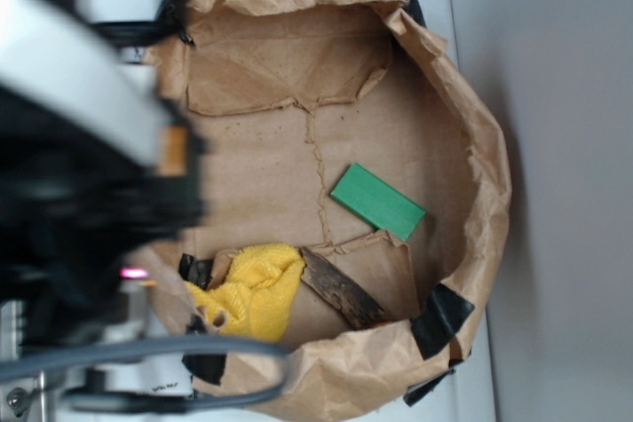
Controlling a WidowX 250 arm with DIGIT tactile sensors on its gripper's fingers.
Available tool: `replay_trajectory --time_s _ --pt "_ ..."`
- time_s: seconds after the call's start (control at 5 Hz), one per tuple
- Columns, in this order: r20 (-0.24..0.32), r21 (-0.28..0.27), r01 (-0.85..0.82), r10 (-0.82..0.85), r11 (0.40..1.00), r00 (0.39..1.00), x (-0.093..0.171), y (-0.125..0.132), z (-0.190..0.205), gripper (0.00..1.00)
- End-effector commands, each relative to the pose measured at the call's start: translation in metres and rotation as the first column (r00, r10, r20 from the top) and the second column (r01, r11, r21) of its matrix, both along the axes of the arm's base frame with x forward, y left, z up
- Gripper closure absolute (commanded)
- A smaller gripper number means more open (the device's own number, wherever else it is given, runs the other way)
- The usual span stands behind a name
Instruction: Grab the green block.
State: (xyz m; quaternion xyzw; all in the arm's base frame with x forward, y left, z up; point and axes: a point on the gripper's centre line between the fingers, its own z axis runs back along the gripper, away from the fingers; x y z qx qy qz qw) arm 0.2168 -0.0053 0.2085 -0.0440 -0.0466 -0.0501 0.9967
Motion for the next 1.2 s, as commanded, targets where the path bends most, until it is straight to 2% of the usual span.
replay_trajectory --time_s 0.0,0.4,0.6,0.8,1.0 --pt "0.013 -0.116 0.150 -0.149 0.982 0.989 0.084 -0.002 -0.017 0.00" --pt "0.013 -0.116 0.150 -0.149 0.982 0.989 0.084 -0.002 -0.017 0.00" --pt "0.070 -0.004 0.175 -0.174 0.985 0.982 0.085 0.011 -0.067 0.00" --pt "0.036 0.077 0.178 -0.181 0.981 0.983 0.086 0.023 -0.112 0.00" --pt "-0.019 0.077 0.202 -0.202 0.976 0.979 0.082 0.028 -0.132 0.00"
